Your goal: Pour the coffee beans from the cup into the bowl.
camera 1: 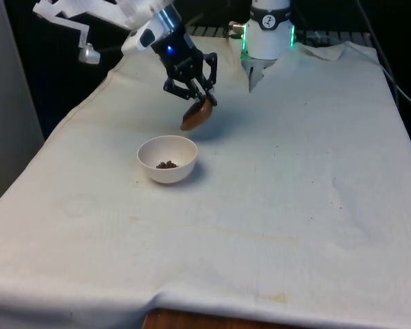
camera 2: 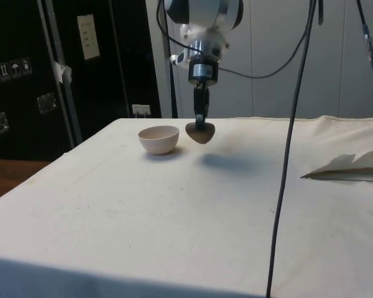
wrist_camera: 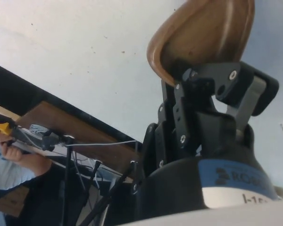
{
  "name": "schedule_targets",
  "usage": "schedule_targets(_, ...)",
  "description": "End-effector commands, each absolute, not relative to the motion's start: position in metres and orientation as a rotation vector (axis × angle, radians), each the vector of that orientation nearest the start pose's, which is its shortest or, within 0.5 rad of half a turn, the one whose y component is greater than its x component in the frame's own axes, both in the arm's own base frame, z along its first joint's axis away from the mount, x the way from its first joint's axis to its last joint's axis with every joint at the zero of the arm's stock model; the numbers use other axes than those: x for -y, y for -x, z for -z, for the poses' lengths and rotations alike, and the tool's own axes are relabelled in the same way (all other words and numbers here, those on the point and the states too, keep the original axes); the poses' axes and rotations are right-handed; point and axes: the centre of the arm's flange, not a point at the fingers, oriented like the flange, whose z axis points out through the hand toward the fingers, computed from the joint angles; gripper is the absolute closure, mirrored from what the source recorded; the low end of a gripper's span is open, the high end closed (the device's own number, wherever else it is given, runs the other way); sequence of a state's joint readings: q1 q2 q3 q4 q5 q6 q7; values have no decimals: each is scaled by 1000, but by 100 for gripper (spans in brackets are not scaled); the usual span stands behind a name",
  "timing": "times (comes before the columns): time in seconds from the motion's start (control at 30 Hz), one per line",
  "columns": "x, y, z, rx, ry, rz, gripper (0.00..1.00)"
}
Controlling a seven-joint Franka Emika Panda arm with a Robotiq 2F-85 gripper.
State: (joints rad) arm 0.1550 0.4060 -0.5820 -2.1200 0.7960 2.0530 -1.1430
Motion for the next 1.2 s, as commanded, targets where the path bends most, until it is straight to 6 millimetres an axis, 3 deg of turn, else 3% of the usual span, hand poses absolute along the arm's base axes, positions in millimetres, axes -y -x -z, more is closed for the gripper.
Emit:
schedule_targets(0.0,189,-504,-228,255,2633,61,97)
schedule_targets(0.37,182,-501,-233,271,2674,61,97)
schedule_targets(1.17,162,-497,-215,324,2809,116,97)
